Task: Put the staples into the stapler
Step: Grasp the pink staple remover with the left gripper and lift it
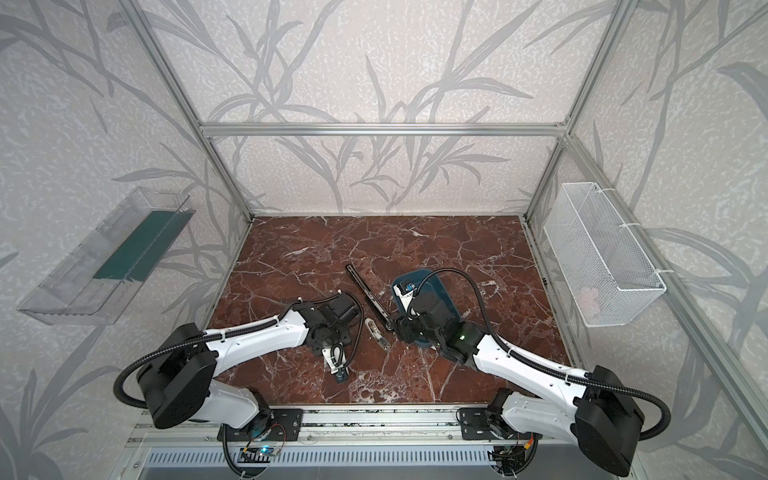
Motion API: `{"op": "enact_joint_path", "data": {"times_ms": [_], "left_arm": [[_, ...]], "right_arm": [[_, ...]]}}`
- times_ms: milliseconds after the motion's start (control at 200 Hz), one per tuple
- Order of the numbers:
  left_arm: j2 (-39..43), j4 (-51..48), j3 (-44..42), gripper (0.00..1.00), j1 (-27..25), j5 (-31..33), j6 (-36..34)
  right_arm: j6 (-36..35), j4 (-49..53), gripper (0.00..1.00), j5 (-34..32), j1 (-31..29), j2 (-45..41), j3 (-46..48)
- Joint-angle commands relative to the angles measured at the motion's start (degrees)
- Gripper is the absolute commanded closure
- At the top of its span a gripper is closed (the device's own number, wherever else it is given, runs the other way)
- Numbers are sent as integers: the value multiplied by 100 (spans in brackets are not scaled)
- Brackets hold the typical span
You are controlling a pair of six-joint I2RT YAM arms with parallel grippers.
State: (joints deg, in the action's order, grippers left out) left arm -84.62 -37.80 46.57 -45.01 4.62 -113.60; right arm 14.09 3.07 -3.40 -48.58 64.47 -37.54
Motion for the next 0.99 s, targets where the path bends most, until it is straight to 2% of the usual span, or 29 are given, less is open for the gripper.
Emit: {"op": "enact_joint_path", "data": {"times_ms": [0, 150, 425, 550, 650, 770, 900, 990], "left_arm": [[-71, -83, 11, 57, -43, -22, -446], [-115, -142, 93, 67, -65, 56, -345], [-130, -360, 177, 78, -108, -1, -166], [-116, -444, 288, 90, -121, -163, 41], [-64, -436, 468, 100, -122, -459, 471], [2, -428, 924, 100, -109, -828, 1286], [-54, -672, 1575, 100, -58, -951, 2133], [30, -10, 1662, 100, -55, -733, 2761]], "right_arm": [[99, -146, 33, 125, 46, 30, 52], [126, -151, 33, 199, 59, 90, 29], [129, -165, 33, 226, 76, 66, 38], [134, -163, 34, 215, 85, 58, 51], [185, -287, 40, 68, 101, 25, 124], [228, -836, 46, 72, 134, -208, 470], [227, -1168, 44, 40, 138, -548, 710], [242, -1078, 44, 5, 156, -740, 696]]}}
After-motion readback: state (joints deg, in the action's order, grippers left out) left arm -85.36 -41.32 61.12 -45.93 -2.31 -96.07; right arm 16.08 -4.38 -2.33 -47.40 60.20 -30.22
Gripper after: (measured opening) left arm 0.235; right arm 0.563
